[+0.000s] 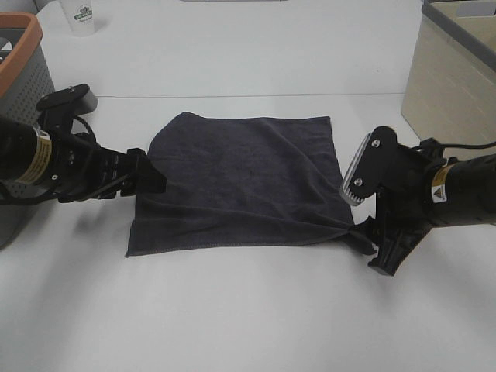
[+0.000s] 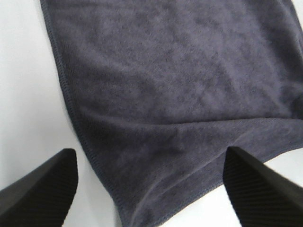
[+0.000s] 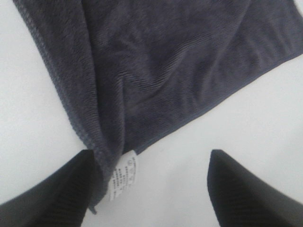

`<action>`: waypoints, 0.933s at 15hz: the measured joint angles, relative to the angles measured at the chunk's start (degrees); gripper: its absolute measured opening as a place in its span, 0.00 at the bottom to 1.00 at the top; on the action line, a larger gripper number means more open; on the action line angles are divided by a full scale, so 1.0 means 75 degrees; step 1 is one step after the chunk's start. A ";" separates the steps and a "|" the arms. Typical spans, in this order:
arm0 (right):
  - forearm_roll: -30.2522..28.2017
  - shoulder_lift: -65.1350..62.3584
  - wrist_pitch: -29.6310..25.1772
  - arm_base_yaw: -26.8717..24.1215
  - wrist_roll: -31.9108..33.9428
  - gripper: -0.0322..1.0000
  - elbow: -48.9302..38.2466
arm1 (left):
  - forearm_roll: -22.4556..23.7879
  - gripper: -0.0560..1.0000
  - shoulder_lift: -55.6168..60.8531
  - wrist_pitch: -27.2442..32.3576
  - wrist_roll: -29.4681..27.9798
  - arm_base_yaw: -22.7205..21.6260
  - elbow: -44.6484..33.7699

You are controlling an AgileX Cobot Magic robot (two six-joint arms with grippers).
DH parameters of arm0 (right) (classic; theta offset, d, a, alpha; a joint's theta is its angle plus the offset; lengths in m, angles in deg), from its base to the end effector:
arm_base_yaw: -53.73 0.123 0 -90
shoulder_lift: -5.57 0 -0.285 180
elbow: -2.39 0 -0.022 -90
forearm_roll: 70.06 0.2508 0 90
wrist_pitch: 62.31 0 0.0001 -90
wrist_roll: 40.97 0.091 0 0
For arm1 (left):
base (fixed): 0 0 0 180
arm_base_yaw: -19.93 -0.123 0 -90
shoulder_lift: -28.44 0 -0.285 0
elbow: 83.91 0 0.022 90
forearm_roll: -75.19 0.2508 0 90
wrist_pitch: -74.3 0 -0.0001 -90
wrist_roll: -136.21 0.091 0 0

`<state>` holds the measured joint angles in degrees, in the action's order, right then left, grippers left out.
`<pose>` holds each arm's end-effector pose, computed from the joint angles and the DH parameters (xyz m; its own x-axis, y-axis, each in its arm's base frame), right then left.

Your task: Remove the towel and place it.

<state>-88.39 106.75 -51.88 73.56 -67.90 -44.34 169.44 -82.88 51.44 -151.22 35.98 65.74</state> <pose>0.2502 0.0957 0.1342 -0.2298 -0.8330 -0.5033 -0.7590 0.4770 -0.4430 0.3040 -0.1240 0.1380 -0.8586 0.0342 -0.5115 0.2934 0.8510 -0.4356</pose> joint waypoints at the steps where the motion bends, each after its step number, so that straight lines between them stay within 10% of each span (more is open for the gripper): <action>1: 0.0000 -0.0474 -0.0099 0.0000 0.0000 0.69 0.0000 | 0.0031 0.79 0.0084 -0.0015 -0.0092 0.0000 0.0122; 9: 0.0917 -0.2124 -0.1154 0.0000 0.0008 0.69 0.2063 | 0.0703 0.78 0.1253 0.1574 -0.0458 0.0000 0.2147; 14: 0.0940 -0.2116 -0.2735 0.0000 0.0237 0.69 0.4102 | 0.0206 0.74 0.1742 0.4790 0.2422 0.0000 0.3025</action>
<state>-81.34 90.88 -72.39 73.56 -66.12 -13.57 170.99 -69.82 87.37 -133.06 35.98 88.43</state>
